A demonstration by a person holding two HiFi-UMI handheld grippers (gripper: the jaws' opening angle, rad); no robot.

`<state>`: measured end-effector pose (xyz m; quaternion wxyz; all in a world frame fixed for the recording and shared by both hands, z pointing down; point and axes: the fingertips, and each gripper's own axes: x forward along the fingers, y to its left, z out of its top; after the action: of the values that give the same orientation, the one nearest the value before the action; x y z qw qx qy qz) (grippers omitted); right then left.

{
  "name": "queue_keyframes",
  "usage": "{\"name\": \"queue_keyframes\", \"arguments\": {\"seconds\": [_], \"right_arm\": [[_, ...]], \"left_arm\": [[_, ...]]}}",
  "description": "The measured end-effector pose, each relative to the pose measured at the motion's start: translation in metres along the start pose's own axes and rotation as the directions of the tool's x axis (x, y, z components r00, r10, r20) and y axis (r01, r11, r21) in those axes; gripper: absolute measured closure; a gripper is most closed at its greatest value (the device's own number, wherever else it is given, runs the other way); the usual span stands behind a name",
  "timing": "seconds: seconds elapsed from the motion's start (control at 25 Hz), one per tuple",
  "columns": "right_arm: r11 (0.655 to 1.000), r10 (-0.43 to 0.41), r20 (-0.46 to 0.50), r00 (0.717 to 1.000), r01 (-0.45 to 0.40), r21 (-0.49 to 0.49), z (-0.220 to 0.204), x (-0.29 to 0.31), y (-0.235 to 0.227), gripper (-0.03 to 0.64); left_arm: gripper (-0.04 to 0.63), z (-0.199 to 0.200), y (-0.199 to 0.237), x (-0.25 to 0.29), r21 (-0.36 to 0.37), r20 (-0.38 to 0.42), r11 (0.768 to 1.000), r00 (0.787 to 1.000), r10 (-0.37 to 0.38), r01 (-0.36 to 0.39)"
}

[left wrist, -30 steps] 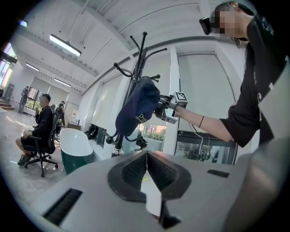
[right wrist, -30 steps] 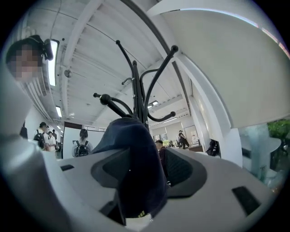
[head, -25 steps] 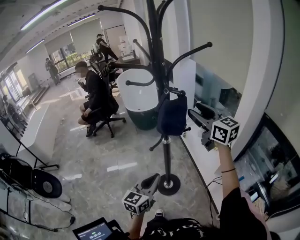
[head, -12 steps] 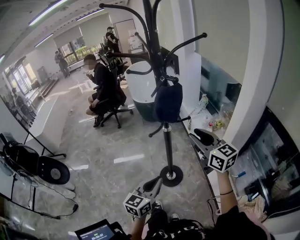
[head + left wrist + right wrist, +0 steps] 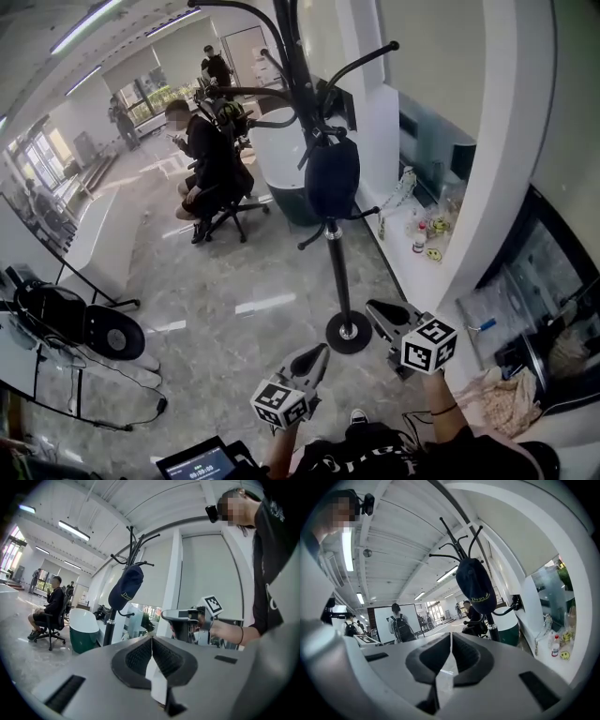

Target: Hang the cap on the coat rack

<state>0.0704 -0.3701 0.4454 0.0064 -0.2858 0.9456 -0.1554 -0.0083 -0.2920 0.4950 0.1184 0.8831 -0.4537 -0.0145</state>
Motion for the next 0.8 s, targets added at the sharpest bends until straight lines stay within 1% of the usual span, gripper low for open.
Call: {"name": "queue_keyframes", "arguments": {"seconds": [0.2, 0.36, 0.56, 0.64, 0.8], "right_arm": [[0.996, 0.031, -0.051, 0.998, -0.027, 0.080, -0.044, -0.001, 0.047, 0.601], [0.992, 0.051, -0.063, 0.997, -0.044, 0.118, -0.070, 0.007, 0.101, 0.601], [0.982, 0.064, -0.057, 0.996, -0.053, 0.180, -0.102, 0.012, 0.183, 0.601], [0.980, 0.059, -0.052, 0.997, -0.048, 0.192, -0.114, 0.011, 0.213, 0.601], [0.984, 0.008, -0.028, 1.000, -0.003, 0.177, -0.132, 0.006, 0.261, 0.601]], "left_arm": [[0.591, -0.001, -0.001, -0.032, -0.004, 0.001, 1.000, 1.000, -0.004, 0.004], [0.591, -0.004, 0.005, -0.083, -0.001, 0.005, 1.000, 1.000, 0.019, -0.019], [0.591, -0.012, 0.006, -0.159, 0.006, 0.005, 1.000, 1.000, 0.005, -0.005], [0.591, -0.015, 0.004, -0.186, 0.006, 0.007, 1.000, 1.000, -0.007, 0.007], [0.591, -0.024, 0.000, -0.230, 0.002, -0.001, 0.999, 0.999, -0.037, 0.037]]}}
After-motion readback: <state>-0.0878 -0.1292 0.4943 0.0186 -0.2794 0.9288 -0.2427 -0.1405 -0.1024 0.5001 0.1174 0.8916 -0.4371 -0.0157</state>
